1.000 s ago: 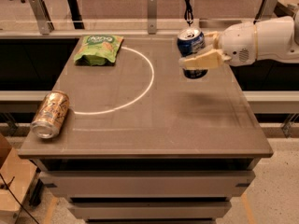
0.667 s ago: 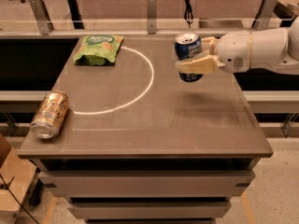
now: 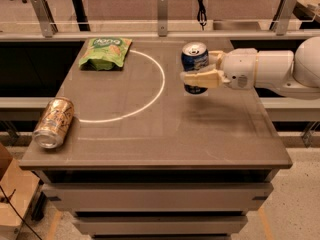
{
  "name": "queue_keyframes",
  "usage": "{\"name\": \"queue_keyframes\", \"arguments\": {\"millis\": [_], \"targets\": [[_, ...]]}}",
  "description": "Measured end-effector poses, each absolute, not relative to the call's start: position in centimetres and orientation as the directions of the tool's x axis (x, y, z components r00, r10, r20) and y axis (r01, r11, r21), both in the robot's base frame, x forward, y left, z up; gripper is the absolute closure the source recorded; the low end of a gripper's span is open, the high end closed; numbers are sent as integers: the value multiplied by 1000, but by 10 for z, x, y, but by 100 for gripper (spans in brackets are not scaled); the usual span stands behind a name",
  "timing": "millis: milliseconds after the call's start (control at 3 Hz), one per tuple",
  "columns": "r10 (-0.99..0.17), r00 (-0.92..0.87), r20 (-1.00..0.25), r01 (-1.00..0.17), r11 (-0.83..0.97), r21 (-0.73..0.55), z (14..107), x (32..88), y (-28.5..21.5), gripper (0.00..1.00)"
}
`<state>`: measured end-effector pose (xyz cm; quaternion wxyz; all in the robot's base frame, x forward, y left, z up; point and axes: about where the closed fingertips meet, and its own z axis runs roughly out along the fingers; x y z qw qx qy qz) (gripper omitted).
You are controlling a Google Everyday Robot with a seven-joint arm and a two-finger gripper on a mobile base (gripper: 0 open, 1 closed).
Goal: Place pepsi can upright
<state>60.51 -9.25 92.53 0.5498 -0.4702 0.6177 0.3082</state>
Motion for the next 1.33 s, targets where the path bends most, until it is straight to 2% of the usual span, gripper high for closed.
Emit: {"name": "queue_keyframes", "arguments": {"millis": [333, 667, 1333], "targets": [[-243, 47, -969, -916, 377, -139, 915, 607, -87, 100], [-243, 38, -969, -918, 375, -130, 902, 608, -81, 82], [-236, 24, -972, -924, 366, -111, 881, 606, -70, 36]]}}
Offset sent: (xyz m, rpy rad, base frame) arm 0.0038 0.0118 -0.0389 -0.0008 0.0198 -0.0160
